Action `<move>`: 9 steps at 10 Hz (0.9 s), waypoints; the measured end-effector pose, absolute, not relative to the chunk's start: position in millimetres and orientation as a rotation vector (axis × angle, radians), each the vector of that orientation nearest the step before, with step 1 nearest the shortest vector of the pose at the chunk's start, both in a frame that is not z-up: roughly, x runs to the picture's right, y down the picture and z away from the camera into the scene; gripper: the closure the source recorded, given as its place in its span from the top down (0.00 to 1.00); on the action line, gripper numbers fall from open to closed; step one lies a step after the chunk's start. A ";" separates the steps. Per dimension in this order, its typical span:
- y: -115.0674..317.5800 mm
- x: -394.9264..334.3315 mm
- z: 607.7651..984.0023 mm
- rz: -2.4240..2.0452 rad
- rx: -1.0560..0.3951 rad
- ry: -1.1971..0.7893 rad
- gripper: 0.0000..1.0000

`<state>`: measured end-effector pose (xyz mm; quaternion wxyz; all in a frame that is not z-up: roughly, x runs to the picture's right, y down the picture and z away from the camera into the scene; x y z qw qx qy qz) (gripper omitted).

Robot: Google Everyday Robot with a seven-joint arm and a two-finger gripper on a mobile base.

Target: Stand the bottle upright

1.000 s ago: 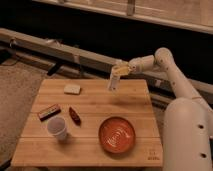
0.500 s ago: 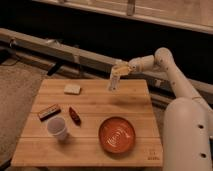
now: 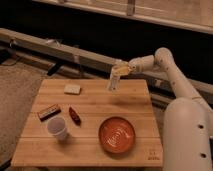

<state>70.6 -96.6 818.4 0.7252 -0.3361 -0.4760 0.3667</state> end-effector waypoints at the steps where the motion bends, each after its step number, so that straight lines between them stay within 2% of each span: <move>1: -96.6 70.8 818.4 0.809 -0.741 -1.050 0.24; 4: -97.0 71.7 819.2 0.810 -0.740 -1.049 0.55; 5: -96.2 75.5 820.4 0.792 -0.741 -1.045 0.60; 7: -94.2 85.8 818.4 0.719 -0.715 -1.046 0.55; 9: -96.2 84.0 817.2 0.602 -0.664 -1.053 0.33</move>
